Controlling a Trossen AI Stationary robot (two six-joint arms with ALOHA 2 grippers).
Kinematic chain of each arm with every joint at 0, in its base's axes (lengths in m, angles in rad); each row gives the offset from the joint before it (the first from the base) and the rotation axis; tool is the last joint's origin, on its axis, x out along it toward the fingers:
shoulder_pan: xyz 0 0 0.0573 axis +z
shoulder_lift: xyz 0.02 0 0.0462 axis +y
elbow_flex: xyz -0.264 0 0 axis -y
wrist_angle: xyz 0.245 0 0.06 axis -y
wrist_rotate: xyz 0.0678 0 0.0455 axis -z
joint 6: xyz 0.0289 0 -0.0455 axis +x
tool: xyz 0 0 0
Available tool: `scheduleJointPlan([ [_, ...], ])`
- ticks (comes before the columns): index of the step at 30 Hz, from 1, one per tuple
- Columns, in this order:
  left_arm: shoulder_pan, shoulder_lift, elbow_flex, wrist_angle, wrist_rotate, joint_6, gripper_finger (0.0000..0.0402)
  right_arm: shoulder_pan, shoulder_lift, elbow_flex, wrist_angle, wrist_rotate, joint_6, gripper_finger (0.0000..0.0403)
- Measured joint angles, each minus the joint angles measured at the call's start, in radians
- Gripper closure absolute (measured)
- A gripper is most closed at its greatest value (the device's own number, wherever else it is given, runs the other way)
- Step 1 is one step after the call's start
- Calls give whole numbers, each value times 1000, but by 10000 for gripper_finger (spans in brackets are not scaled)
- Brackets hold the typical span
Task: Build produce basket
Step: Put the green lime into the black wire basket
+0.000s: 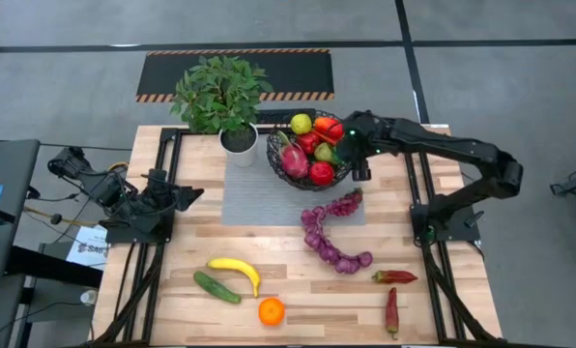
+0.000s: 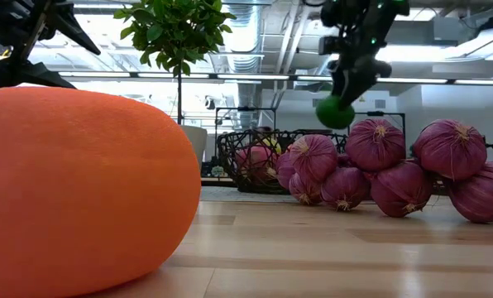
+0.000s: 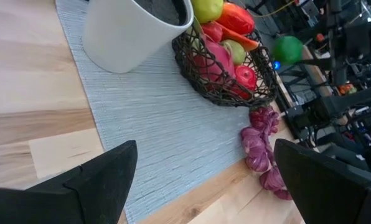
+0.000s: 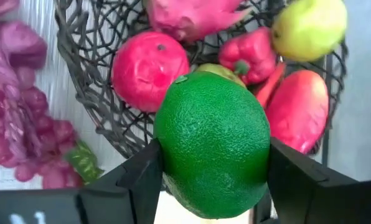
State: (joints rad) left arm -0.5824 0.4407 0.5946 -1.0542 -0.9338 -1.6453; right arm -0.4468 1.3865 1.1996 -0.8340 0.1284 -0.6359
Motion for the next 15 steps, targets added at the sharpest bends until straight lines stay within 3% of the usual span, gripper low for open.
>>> scheduleJointPlan([
  [15,0,0,0,-5,-5,-5,38,9,92,0,-8,57,-120,80],
])
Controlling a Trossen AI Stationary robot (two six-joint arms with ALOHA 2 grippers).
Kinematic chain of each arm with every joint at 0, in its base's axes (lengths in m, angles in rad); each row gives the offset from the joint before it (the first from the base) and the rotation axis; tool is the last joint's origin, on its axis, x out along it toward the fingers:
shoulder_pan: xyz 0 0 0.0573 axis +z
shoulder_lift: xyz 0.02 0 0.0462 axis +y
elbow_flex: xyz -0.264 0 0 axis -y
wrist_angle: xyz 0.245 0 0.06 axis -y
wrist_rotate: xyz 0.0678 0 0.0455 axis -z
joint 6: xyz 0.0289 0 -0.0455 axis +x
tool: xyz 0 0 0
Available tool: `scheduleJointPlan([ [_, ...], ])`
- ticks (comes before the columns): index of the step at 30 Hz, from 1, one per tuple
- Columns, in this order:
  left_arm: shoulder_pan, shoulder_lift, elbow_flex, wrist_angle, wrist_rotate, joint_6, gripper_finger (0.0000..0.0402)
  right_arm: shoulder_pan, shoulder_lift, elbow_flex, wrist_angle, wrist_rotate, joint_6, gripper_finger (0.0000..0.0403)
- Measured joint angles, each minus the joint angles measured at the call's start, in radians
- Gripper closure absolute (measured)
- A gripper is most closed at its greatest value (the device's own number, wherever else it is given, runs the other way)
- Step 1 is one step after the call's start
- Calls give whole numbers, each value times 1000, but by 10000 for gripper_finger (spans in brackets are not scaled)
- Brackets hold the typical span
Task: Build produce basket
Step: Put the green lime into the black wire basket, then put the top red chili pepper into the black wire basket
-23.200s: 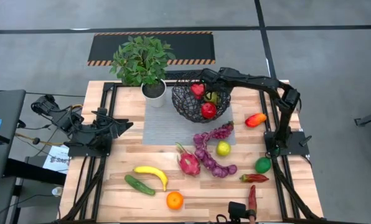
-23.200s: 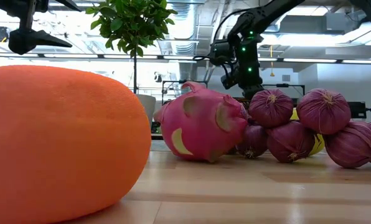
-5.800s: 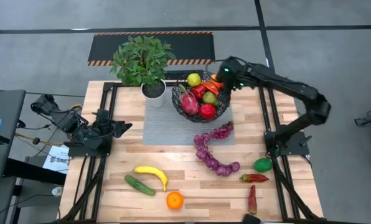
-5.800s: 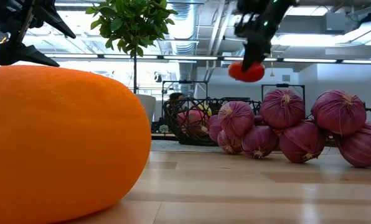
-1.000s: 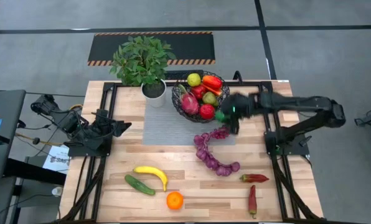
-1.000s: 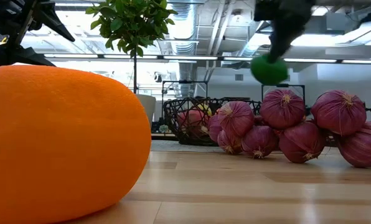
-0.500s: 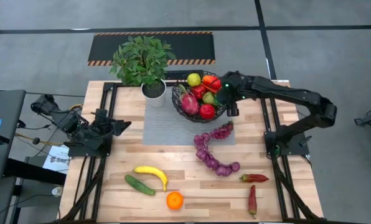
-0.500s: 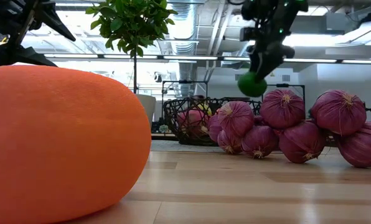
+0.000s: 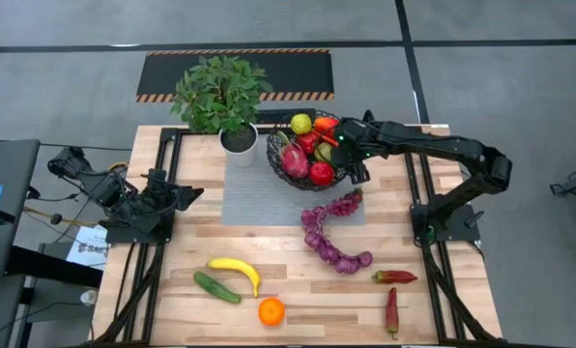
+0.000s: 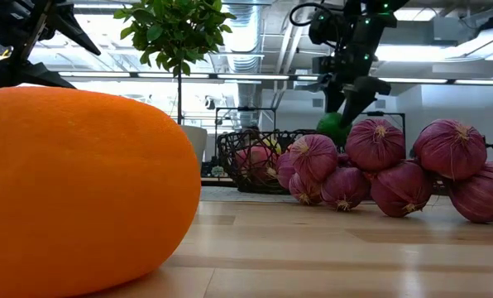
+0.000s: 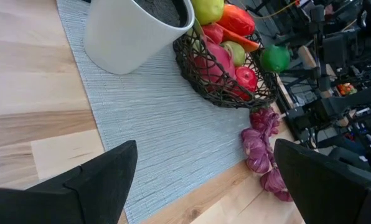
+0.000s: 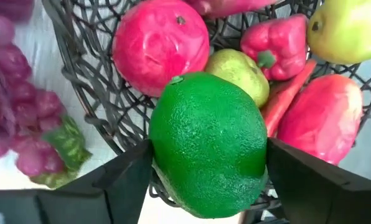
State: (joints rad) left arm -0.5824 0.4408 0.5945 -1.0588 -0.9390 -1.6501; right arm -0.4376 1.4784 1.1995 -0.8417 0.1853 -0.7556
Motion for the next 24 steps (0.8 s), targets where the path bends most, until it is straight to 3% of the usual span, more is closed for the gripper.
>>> scheduleJointPlan([
  [9,0,0,0,3,0,4,38,32,0,0,1,85,-21,54],
  [12,0,0,0,3,0,5,38,61,0,31,-111,120,52,56],
  [15,0,0,0,2,0,5,38,103,0,102,-284,60,289,65],
  [21,0,0,0,2,0,14,38,271,-59,129,-520,-321,1020,77],
  [24,0,0,0,2,2,14,38,458,-126,75,-553,-336,1234,78],
])
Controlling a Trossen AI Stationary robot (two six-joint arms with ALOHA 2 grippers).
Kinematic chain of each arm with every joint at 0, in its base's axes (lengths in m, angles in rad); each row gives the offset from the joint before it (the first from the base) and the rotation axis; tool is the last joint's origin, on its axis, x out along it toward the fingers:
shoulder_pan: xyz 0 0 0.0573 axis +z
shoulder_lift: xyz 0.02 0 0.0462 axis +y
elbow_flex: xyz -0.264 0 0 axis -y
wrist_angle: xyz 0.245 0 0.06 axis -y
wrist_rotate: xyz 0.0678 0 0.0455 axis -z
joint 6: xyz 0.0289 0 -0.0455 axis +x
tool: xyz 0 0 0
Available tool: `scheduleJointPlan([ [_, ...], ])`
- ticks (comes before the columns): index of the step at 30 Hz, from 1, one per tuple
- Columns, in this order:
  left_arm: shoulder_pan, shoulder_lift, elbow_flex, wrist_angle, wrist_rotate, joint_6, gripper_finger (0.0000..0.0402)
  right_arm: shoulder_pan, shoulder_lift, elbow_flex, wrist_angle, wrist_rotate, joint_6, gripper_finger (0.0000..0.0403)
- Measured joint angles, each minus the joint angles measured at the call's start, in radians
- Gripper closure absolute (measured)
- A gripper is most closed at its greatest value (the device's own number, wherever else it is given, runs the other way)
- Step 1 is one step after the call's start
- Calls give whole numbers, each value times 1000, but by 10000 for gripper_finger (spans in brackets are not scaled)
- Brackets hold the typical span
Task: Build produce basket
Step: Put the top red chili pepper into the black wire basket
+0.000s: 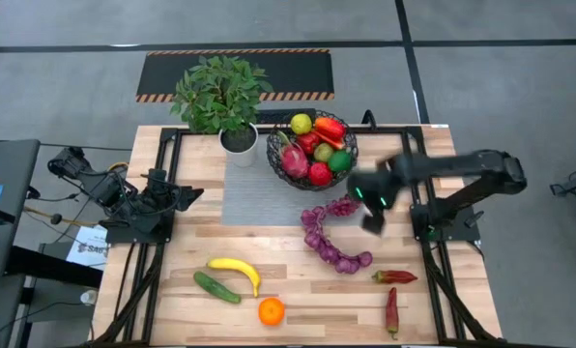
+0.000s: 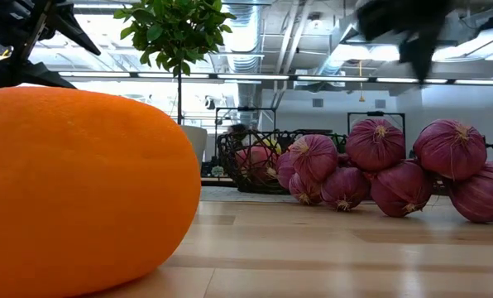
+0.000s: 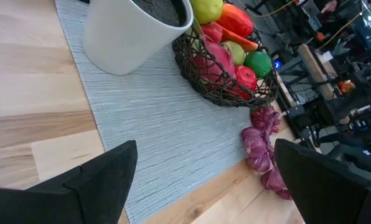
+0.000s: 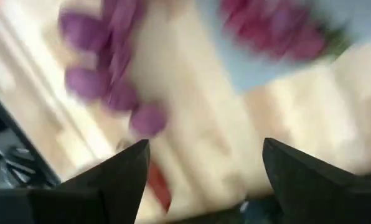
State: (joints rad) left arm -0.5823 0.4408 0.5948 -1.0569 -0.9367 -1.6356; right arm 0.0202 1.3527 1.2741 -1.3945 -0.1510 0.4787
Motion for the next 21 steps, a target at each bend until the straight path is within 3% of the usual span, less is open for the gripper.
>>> scheduleJointPlan([
  [3,0,0,0,0,14,0,38,219,-69,-61,9,52,236,77],
  [7,0,0,0,0,15,0,38,494,-112,-140,38,97,676,77],
  [10,0,0,0,0,15,9,38,652,-97,-183,62,119,856,77],
  [15,0,0,0,0,15,12,38,809,-36,-261,187,181,860,76],
  [21,0,0,0,-3,15,19,38,842,35,-360,457,182,786,76],
])
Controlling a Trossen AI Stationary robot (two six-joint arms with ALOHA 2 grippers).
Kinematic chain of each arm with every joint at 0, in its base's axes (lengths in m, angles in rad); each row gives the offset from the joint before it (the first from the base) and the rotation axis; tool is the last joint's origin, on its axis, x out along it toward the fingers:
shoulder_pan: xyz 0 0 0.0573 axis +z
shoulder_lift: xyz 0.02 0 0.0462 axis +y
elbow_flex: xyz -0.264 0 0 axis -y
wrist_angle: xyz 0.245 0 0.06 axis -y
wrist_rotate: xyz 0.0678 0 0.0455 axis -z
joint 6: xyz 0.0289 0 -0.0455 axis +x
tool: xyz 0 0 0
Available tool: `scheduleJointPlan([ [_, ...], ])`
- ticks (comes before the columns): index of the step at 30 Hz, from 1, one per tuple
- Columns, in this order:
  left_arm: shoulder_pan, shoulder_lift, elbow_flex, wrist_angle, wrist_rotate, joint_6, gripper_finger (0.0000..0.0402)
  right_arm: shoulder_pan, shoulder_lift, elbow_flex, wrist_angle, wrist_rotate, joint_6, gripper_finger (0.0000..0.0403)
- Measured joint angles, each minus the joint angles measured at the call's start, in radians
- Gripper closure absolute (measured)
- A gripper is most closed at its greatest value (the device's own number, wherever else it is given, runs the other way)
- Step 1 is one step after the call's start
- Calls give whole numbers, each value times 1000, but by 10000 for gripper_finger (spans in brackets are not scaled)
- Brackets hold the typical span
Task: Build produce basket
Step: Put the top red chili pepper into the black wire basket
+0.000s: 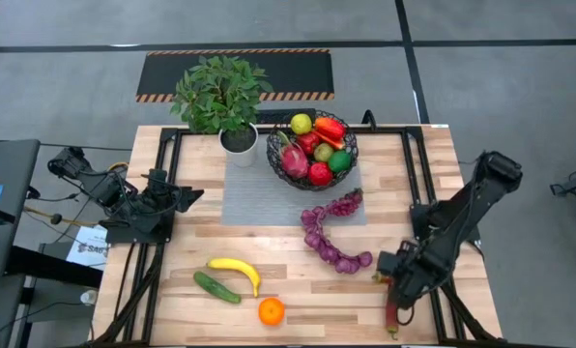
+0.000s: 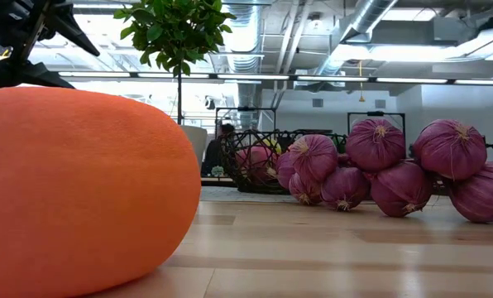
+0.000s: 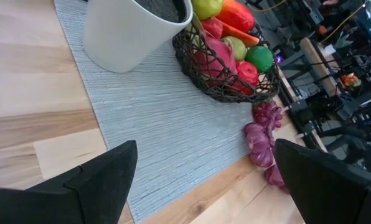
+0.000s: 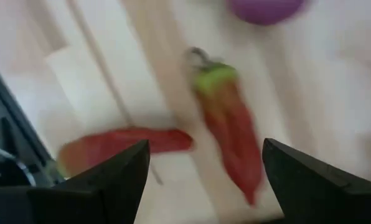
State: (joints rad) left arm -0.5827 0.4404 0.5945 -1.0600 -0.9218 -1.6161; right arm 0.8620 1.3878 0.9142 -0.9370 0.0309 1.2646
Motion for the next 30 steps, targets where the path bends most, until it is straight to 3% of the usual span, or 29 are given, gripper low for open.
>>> scheduleJointPlan([
  [16,0,0,0,-6,0,-1,38,-121,145,-128,139,-55,-193,80],
  [22,0,0,0,-6,0,-2,38,-170,151,-187,231,-86,-200,129],
  [30,0,0,0,-6,0,-2,38,-230,80,-197,215,-78,-246,217],
])
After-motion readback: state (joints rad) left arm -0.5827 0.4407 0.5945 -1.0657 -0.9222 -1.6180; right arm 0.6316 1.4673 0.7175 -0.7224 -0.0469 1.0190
